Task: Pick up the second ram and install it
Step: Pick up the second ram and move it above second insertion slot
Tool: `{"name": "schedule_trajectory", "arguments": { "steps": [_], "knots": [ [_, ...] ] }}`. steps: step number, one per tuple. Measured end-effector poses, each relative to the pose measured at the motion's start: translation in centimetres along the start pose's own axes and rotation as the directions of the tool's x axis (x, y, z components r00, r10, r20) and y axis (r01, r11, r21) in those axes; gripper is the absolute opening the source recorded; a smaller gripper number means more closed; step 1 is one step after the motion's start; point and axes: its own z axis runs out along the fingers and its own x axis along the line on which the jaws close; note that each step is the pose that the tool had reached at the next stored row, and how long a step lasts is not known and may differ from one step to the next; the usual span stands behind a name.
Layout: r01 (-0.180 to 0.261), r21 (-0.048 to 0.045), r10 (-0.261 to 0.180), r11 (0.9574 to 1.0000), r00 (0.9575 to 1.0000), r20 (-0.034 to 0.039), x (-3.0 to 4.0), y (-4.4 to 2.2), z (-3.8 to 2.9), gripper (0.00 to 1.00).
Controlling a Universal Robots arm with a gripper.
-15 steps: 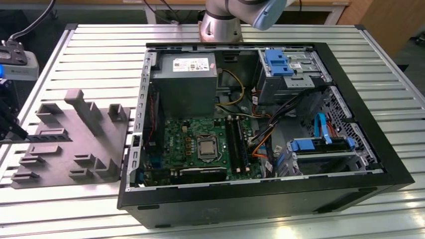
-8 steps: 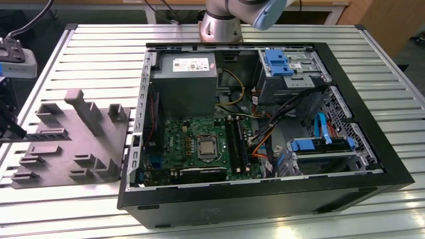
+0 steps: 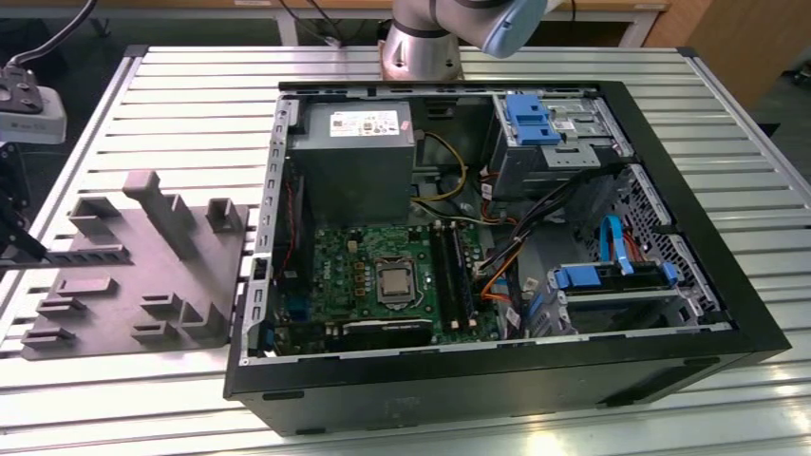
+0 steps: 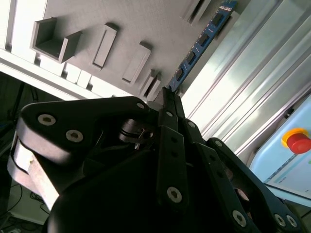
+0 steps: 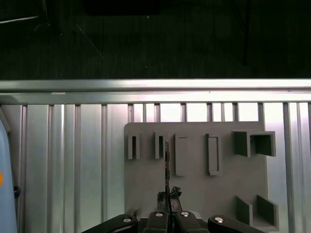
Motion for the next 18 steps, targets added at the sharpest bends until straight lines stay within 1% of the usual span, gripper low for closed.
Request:
{"name": "schedule_trajectory", "arguments": {
  "steps": [18],
  "knots": [
    [0.0,0.0002,0.0,1.0,1.0,0.0,-0.03,0.05,-1.05,0.12]
  ]
}}
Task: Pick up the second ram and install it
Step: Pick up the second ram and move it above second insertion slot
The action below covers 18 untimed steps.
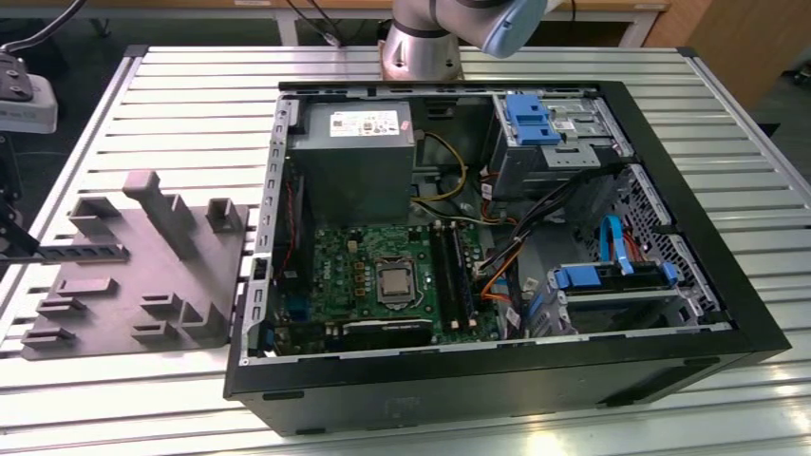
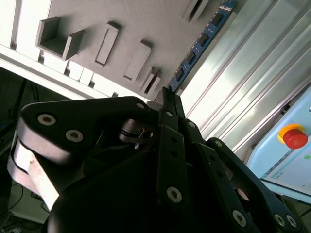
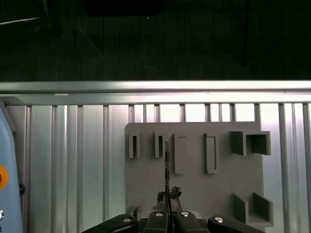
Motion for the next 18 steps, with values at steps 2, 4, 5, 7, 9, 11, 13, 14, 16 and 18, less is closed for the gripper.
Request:
{"name": "schedule_trajectory", "arguments": {
  "steps": [2,4,5,7,9,11,13,14,16,18],
  "knots": [
    [0.0,0.0001,0.0,1.0,1.0,0.0,0.0,0.0,-0.1,0.12],
    [0.0,0.0001,0.0,1.0,1.0,0.0,-0.01,0.01,-0.22,0.12],
    [0.0,0.0001,0.0,1.0,1.0,0.0,-0.01,0.01,-0.27,0.12],
    [0.0,0.0001,0.0,1.0,1.0,0.0001,-0.01,0.02,-0.37,0.12],
    [0.0,0.0002,0.0,1.0,1.0,0.0001,-0.02,0.02,-0.46,0.12],
    [0.0,0.0001,0.0,1.0,1.0,0.0,-0.02,0.02,-0.57,0.12],
    [0.0,0.0003,0.0,1.0,1.0,0.0002,-0.02,0.03,-0.61,0.12],
    [0.0,0.0001,0.0,1.0,1.0,0.0001,-0.02,0.03,-0.63,0.12],
    [0.0,0.0002,0.0,1.0,1.0,0.0001,-0.02,0.03,-0.64,0.12],
    [0.0,0.0,0.0,1.0,1.0,0.0,-0.02,0.03,-0.67,0.12]
  ]
}}
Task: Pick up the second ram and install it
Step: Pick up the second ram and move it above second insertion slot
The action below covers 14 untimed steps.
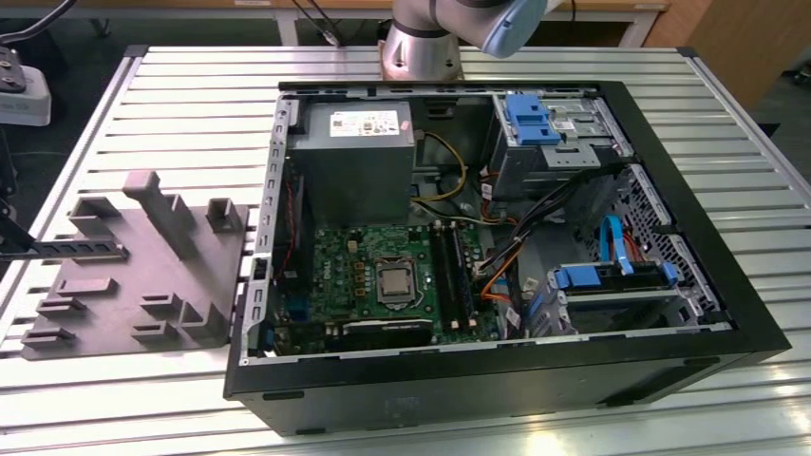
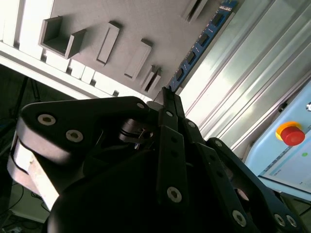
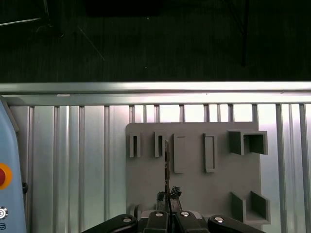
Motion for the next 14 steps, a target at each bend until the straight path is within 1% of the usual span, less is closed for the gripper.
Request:
{"name": "schedule_trajectory", "arguments": {
  "steps": [14],
  "knots": [
    [0.0,0.0001,0.0,1.0,1.0,0.0001,-0.01,0.01,-0.4,0.12]
  ]
}}
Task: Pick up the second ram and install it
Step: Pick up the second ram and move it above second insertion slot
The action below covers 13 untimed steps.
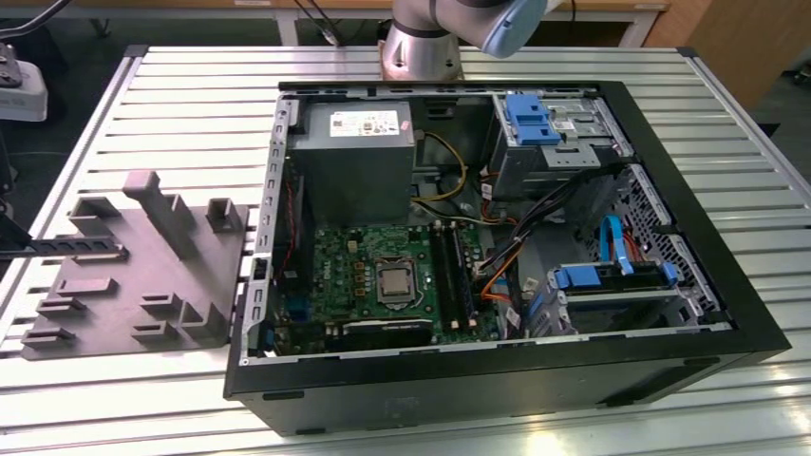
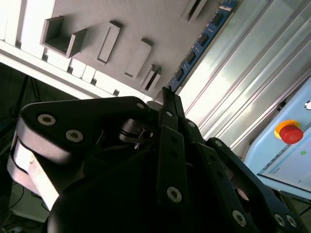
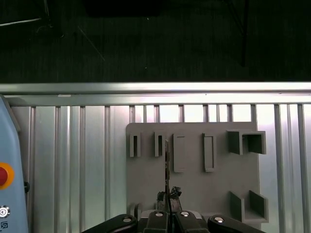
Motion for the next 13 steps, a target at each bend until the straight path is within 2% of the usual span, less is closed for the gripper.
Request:
{"name": "schedule_trajectory", "arguments": {
  "steps": [13],
  "knots": [
    [0.0,0.0,0.0,1.0,1.0,0.0,-0.01,0.02,-0.38,0.12]
  ]
}}
